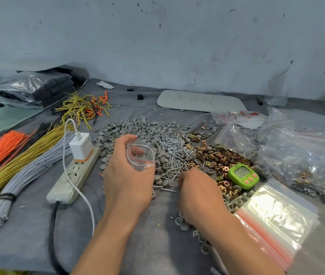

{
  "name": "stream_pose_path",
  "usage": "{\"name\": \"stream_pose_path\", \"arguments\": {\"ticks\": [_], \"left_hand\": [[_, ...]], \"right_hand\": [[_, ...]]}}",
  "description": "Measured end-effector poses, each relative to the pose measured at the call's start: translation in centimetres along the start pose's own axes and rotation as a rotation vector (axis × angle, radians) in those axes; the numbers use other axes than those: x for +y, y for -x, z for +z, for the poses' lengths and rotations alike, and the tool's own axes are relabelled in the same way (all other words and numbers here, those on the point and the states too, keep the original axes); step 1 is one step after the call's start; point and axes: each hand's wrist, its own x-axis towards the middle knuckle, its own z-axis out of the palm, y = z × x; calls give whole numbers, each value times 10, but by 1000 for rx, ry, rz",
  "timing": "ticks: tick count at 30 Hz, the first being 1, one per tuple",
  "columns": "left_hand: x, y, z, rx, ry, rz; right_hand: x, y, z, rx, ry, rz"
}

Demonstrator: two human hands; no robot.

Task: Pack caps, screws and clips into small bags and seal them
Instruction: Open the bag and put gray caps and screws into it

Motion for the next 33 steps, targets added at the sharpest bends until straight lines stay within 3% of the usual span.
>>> {"name": "stream_pose_path", "arguments": {"ticks": [4,8,11,16,19,24,29,33], "left_hand": [[2,1,2,-38,-43,-8],[0,2,4,-90,-104,31],[-3,4,7,-216,-185,57],[-3,7,10,-330,-275,110],[-3,8,12,-398,-254,130],[-5,8,12,-358,-152,147],[-1,3,4,-199,-76,59],[-5,-2,0,-78,2,24]], "right_hand": [[5,5,-11,-62,-55,24],[5,9,-14,25,-39,43],[6,9,-11,208,-71,3],[5,3,-14,390,-829,-106],[0,1,-12,356,-924,-161],[-12,-5,-6,199,-1006,-163],[-16,-16,-6,376,-1175,-36],[-20,-23,2,384,-947,6]]}}
